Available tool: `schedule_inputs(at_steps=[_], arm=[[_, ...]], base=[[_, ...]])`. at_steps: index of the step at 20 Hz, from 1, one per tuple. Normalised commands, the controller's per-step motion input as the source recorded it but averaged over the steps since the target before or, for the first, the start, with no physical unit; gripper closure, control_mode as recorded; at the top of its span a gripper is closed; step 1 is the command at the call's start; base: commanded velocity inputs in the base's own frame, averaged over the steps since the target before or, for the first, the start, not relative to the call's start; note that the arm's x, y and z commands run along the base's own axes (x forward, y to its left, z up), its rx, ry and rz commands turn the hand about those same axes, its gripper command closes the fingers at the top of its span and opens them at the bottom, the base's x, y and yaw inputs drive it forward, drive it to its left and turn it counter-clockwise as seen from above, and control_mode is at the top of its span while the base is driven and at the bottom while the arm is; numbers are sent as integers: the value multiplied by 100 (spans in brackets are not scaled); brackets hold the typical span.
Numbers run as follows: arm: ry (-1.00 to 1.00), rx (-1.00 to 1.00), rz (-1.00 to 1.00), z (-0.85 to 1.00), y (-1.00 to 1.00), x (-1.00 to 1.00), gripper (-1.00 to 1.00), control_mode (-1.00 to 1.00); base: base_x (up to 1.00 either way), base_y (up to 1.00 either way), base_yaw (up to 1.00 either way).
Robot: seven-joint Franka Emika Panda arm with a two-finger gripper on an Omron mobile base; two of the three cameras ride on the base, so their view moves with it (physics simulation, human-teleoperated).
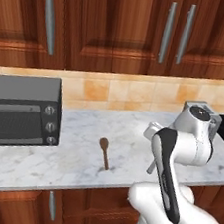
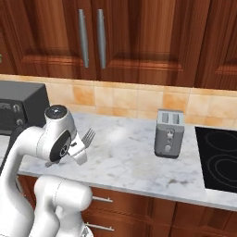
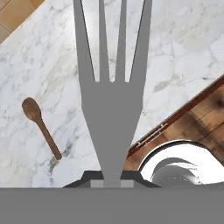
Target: Take the fork and place it on the left side of the plate. Then take the spoon and place it on the right side of the plate. Make sure they're directly next to the plate.
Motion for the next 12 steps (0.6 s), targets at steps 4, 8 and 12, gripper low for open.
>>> schedule_inputs(at_steps=[4, 8, 12], arm=[[0, 0, 0, 0, 0, 0, 100, 100], [0, 0, 0, 0, 0, 0, 100, 100], [0, 0, 0, 0, 0, 0, 100, 100]], base=[[-54, -16, 11], [-49, -19, 31], [-31, -2, 48]])
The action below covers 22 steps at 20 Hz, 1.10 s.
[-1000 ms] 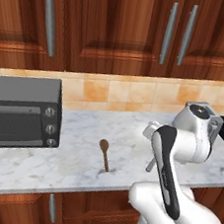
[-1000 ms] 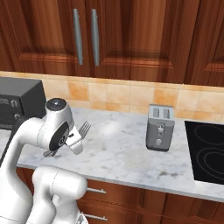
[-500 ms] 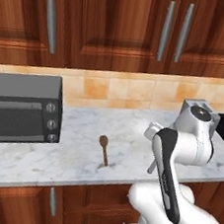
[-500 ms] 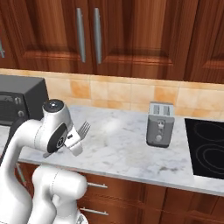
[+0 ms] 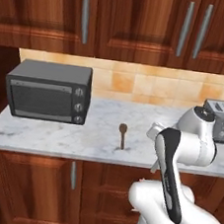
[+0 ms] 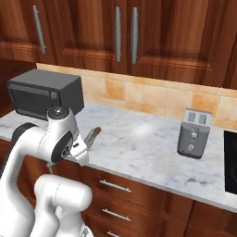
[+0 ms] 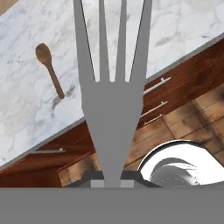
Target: Take the fork and place it on the left side of the plate. Then take the spoon and place it on the right side of the plate. Make sure they're directly next to the plate.
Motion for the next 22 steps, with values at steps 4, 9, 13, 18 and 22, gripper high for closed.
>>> schedule_inputs(at_steps=[4, 9, 13, 18, 22], arm=[[0, 0, 0, 0, 0, 0, 100, 100], [0, 0, 0, 0, 0, 0, 100, 100], [0, 0, 0, 0, 0, 0, 100, 100], [0, 0, 0, 0, 0, 0, 100, 100], [0, 0, 0, 0, 0, 0, 100, 100]], base=[[-10, 0, 51], [0, 31, 25], [0, 74, 9], [0, 98, 10], [0, 100, 25]])
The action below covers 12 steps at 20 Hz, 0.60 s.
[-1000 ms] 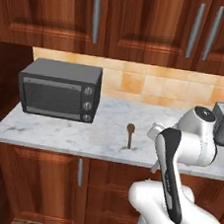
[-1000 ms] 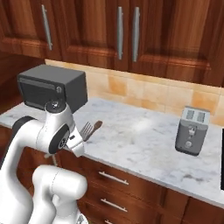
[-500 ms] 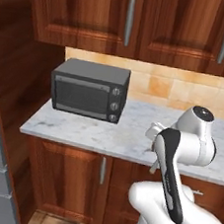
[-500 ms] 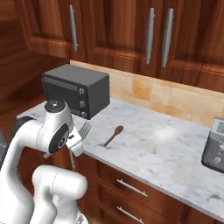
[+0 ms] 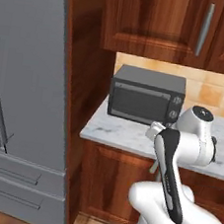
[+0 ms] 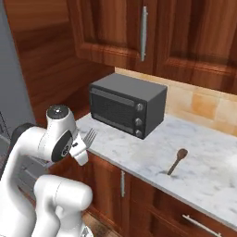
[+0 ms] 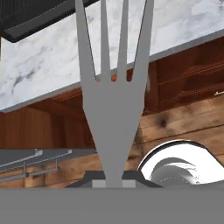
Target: Take the fork and place it on the left side of the plate. Then take the spoon and place it on the right side of the plate. Make sure they're directly next to the plate.
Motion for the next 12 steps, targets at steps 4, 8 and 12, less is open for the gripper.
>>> schedule_inputs(at_steps=[4, 8, 12], arm=[[0, 0, 0, 0, 0, 0, 100, 100], [0, 0, 0, 0, 0, 0, 100, 100], [0, 0, 0, 0, 0, 0, 100, 100]], base=[[0, 100, 23], [-5, 100, 7], [-8, 100, 1]])
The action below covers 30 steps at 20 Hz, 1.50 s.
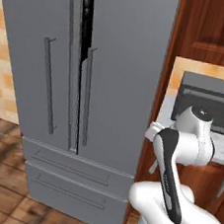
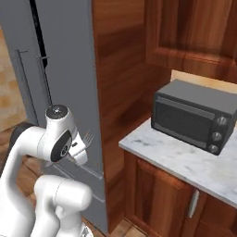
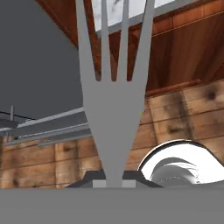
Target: Take the fork and place it on the left side of the plate. Then take the spoon and place it on the right side of the plate. Make sure they're directly next to the plate.
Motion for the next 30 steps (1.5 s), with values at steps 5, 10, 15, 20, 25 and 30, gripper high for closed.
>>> schedule_inputs(at_steps=[5, 10, 15, 20, 25, 30], arm=[[0, 0, 0, 0, 0, 0, 100, 100], [0, 0, 0, 0, 0, 0, 100, 100], [0, 0, 0, 0, 0, 0, 100, 100], [0, 0, 0, 0, 0, 0, 100, 100], [0, 0, 0, 0, 0, 0, 100, 100], [0, 0, 0, 0, 0, 0, 100, 100]], base=[[-26, 96, 0], [-39, 83, -15], [-41, 75, -29], [-23, 87, -37], [-9, 99, -42], [-13, 98, -44]])
